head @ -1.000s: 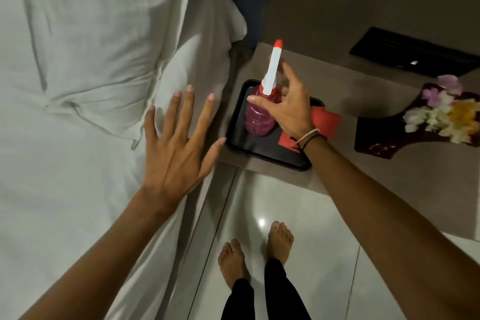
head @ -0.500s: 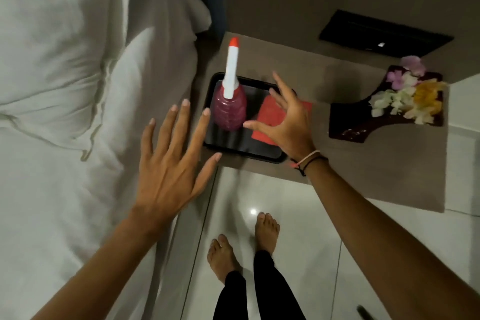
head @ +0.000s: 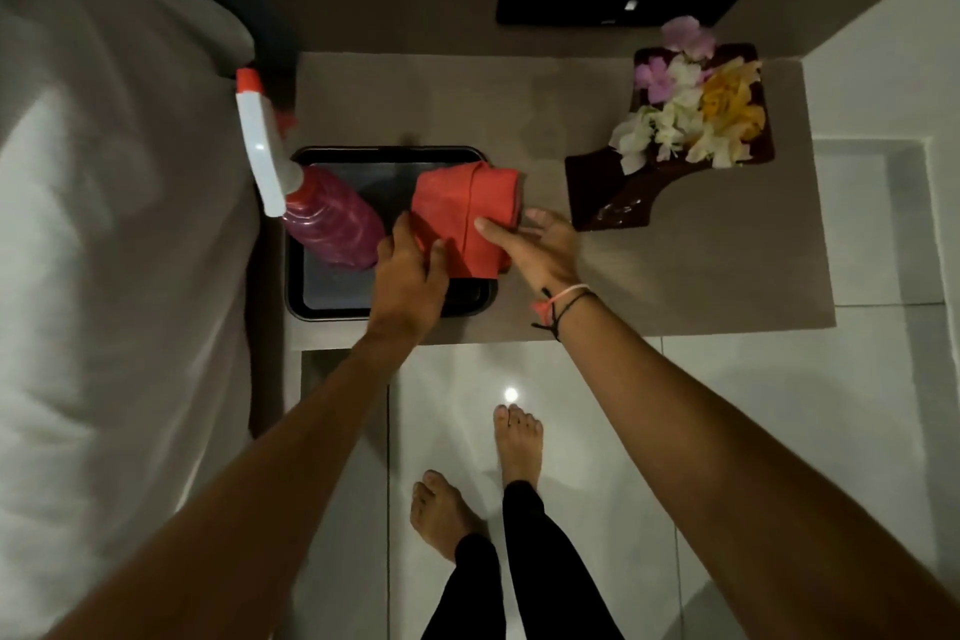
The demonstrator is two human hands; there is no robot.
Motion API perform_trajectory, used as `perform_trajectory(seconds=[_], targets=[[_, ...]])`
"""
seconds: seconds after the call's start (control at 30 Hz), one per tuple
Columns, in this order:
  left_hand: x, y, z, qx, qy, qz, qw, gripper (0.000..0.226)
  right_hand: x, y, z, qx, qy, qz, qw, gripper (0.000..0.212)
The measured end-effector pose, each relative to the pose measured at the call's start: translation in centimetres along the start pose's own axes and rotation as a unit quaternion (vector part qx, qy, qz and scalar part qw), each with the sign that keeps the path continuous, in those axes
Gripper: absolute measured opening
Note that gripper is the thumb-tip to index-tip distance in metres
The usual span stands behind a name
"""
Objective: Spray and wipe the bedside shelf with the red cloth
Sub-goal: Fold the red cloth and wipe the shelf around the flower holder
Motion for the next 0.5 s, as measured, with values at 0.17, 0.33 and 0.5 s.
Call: perform_trajectory(seconds=[0.17, 0.33, 0.5], targets=[[-1.0, -2.0, 0.6, 0.076, 0.064, 0.047, 0.994, 0.045, -1.6, -0.9, 0.5, -0.020, 0.024, -0.047, 0.998, 0.055], [-1.7, -1.4, 0.0, 0.110, 0.171, 0.026, 0.979, 0.038, 0.0, -0.2, 1.5, -0.002, -0.009, -0.060, 0.998, 0.042], [-3.1, 1.7, 0.2, 0.000, 0.153, -0.033, 0.988, 0.038, 3.2, 3.6, 2.9, -0.022, -0.107, -0.039, 0.993, 0.055]])
Point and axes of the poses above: each hand's wrist, its own y-axis away from the middle knuckle, its own x-axis out of the back of the hand, z = x × y, the point moved 3 cm from there along -y, towards the middle knuckle
